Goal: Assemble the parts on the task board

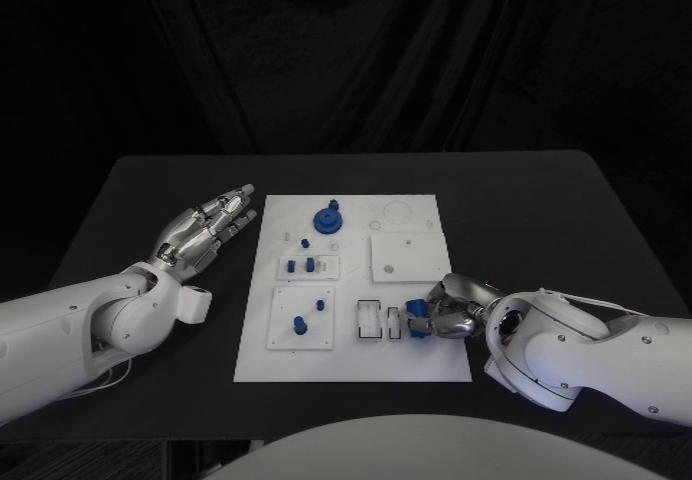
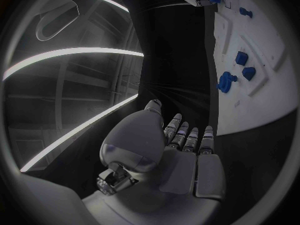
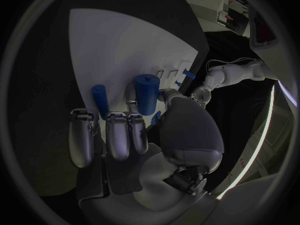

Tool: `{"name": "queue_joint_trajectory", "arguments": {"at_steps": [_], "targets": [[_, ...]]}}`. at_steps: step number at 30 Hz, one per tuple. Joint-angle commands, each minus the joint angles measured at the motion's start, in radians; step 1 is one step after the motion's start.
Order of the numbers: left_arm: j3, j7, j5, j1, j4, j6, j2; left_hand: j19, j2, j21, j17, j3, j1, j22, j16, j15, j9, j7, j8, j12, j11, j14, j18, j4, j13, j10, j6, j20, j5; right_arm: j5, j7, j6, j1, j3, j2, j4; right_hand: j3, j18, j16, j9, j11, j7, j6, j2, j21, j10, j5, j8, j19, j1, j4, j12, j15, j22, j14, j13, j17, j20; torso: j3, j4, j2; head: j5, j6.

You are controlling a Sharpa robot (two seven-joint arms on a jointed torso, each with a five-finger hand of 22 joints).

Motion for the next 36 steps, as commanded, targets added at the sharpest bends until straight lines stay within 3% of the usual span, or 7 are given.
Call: {"name": "queue_joint_trajectory", "arguments": {"at_steps": [1,6,13,15,28,33,36], "targets": [[0.001,0.011,0.004,-0.002,0.000,0.017,0.004,0.001,0.002,0.004,-0.001,0.003,0.012,0.000,-0.004,0.006,-0.001,0.002,-0.004,-0.004,0.007,0.000,-0.002,-0.001,-0.002,0.000,-0.007,0.004,0.007,0.150,0.069,-0.083,-0.003,0.000,-0.005,0.013,0.089,-0.007,0.005,0.017,-0.007,-0.015,-0.007,0.039,0.005,0.106,-0.010,0.010,0.077,0.039,-0.082,0.003,-0.005,0.242,0.096,0.263,0.213,-0.006,-0.0026,0.0021,-0.001,-0.002,0.000],[0.001,0.009,0.004,-0.002,-0.002,0.019,0.007,0.002,0.002,0.005,-0.001,0.004,0.013,0.002,-0.004,0.007,-0.001,0.002,-0.004,-0.005,0.007,0.000,-0.002,-0.001,-0.002,-0.001,-0.008,0.005,0.007,0.192,0.092,-0.090,-0.002,0.001,-0.002,0.019,0.092,-0.007,0.004,0.024,-0.007,-0.014,-0.013,0.040,0.004,0.106,-0.016,0.014,0.076,0.034,-0.082,0.003,-0.006,0.241,0.096,0.263,0.211,-0.007,-0.0023,-0.0001,0.000,0.000,0.000],[0.001,0.008,0.004,-0.003,-0.007,0.022,0.014,0.003,0.004,0.006,-0.001,0.006,0.015,0.003,-0.004,0.012,-0.001,0.001,-0.004,-0.005,0.008,0.000,-0.004,-0.003,-0.002,-0.002,-0.009,0.008,0.009,0.208,0.102,-0.075,-0.002,0.000,0.020,0.015,0.094,-0.007,0.005,0.048,-0.005,-0.013,-0.033,0.040,0.005,0.106,-0.072,0.026,0.076,0.014,-0.082,0.003,-0.005,0.241,0.096,0.263,0.212,-0.007,-0.0026,0.0011,0.000,0.006,0.000],[0.001,0.008,0.004,-0.003,-0.007,0.022,0.015,0.004,0.004,0.006,-0.001,0.006,0.015,0.004,-0.004,0.012,-0.001,0.000,-0.004,-0.005,0.008,0.000,-0.004,-0.004,-0.002,-0.002,-0.009,0.008,0.009,0.209,0.106,-0.076,-0.002,0.000,0.025,0.013,0.093,-0.007,0.005,0.056,-0.004,-0.011,-0.040,0.043,0.003,0.106,-0.118,0.029,0.076,0.002,-0.076,0.003,-0.004,0.241,0.095,0.263,0.211,-0.006,-0.0020,0.0005,0.000,0.008,0.000],[0.001,0.006,0.004,-0.005,-0.012,0.025,0.016,0.005,0.004,0.007,-0.001,0.008,0.017,0.005,-0.004,0.014,-0.001,0.000,-0.003,-0.005,0.008,0.000,-0.004,-0.005,-0.002,-0.002,-0.010,0.010,0.011,0.127,0.120,-0.116,-0.002,0.001,0.058,0.013,0.080,-0.005,0.004,0.072,-0.001,-0.009,-0.046,0.047,-0.001,0.106,-0.243,0.033,0.073,-0.024,-0.054,0.003,-0.001,0.239,0.095,0.263,0.208,-0.003,-0.0023,0.0008,0.001,0.017,0.000],[0.001,0.004,0.004,-0.006,-0.014,0.027,0.017,0.006,0.004,0.007,-0.001,0.018,0.032,0.004,-0.004,0.018,0.000,0.001,-0.002,-0.005,0.008,0.000,-0.006,-0.024,-0.001,-0.003,-0.010,0.012,0.037,0.073,0.103,-0.146,-0.003,0.001,0.061,0.017,0.068,-0.005,0.003,0.073,0.000,-0.008,-0.044,0.041,-0.003,0.106,-0.285,0.032,0.072,-0.037,-0.040,0.003,0.000,0.238,0.094,0.263,0.205,-0.002,-0.0014,-0.0002,0.001,0.021,0.000],[0.001,0.002,0.004,-0.007,-0.015,0.026,0.017,0.006,0.004,0.007,-0.001,0.019,0.034,0.005,-0.004,0.019,0.000,0.001,-0.002,-0.005,0.007,0.000,-0.007,-0.027,-0.001,-0.003,-0.009,0.013,0.040,0.055,0.091,-0.138,-0.003,0.001,0.063,0.018,0.053,-0.004,0.002,0.073,0.002,-0.006,-0.043,0.039,-0.005,0.106,-0.340,0.027,0.071,-0.051,-0.023,0.003,0.001,0.237,0.094,0.263,0.202,-0.001,-0.0015,-0.0003,0.001,0.023,0.000]]}}
